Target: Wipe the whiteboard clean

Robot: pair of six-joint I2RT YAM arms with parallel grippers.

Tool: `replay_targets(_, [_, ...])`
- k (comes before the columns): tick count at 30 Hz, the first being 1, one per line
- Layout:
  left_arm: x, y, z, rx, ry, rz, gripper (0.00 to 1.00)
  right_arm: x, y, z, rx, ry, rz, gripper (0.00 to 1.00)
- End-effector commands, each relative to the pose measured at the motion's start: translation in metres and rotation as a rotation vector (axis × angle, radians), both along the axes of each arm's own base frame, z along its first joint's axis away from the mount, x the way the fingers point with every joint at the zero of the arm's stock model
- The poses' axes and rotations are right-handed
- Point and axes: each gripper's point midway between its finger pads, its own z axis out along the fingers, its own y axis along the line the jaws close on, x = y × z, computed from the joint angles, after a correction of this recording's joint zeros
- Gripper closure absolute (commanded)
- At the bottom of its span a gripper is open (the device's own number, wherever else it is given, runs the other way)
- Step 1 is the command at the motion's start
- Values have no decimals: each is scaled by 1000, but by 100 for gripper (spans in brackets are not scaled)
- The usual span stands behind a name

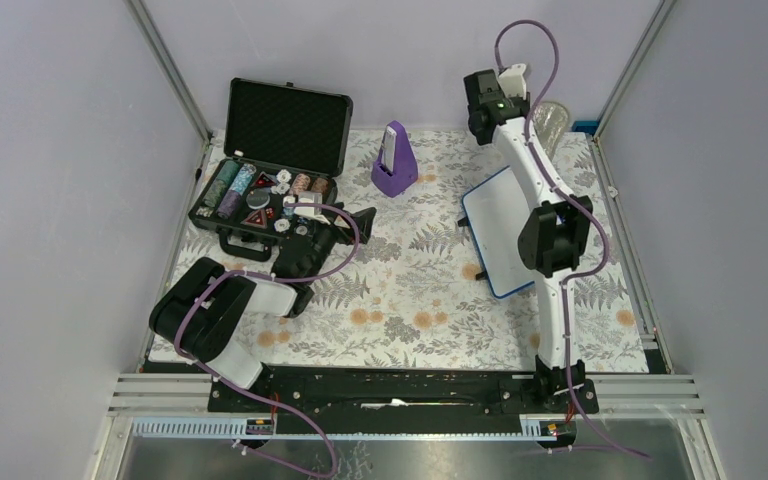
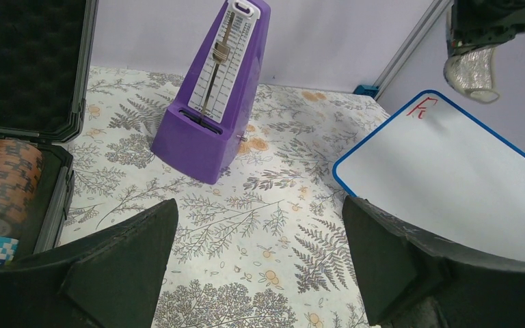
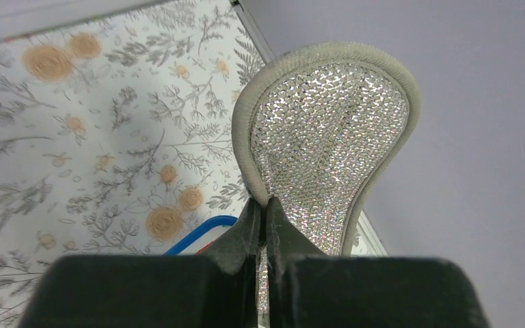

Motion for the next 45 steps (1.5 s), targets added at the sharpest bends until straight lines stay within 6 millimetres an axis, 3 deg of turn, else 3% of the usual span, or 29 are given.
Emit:
replay_targets(1, [-2, 4, 20, -48, -68, 0, 1, -8, 4, -48, -77, 173, -8, 100])
replay_targets(6, [-2, 4, 20, -53, -66, -6, 1, -23, 29, -95, -35, 263, 29, 100])
replay_targets(10, [-2, 3, 19, -53, -63, -10, 1, -38, 72, -120, -49, 320, 135, 100])
replay_targets(12, [-1, 2, 19, -54, -62, -12, 1, -43, 93, -121, -35, 318, 190, 100])
replay_targets(16, [-1, 0, 17, -54, -55, -19, 1, -44, 106, -93, 23, 239, 241, 100])
replay_targets(21, [-2, -13, 15, -75, -36, -87, 1, -35, 77, -30, -3, 117, 187, 100])
replay_targets(23, [-5, -34, 9, -99, -5, -199, 1, -32, 59, -17, 19, 95, 145, 100])
replay_targets(27, [-16, -99, -3, -221, 71, -489, 8, -29, 28, -10, 63, 95, 73, 100])
replay_targets(33, [-47, -196, -40, -345, 234, -789, 10, -31, 25, -13, 84, 108, 60, 100])
replay_targets(38, [-55, -233, -71, -362, 348, -807, 13, -37, 26, -19, 99, 128, 59, 100])
replay_targets(45, [-51, -274, -133, -125, 506, -622, 16, -47, 24, -33, 107, 143, 60, 100])
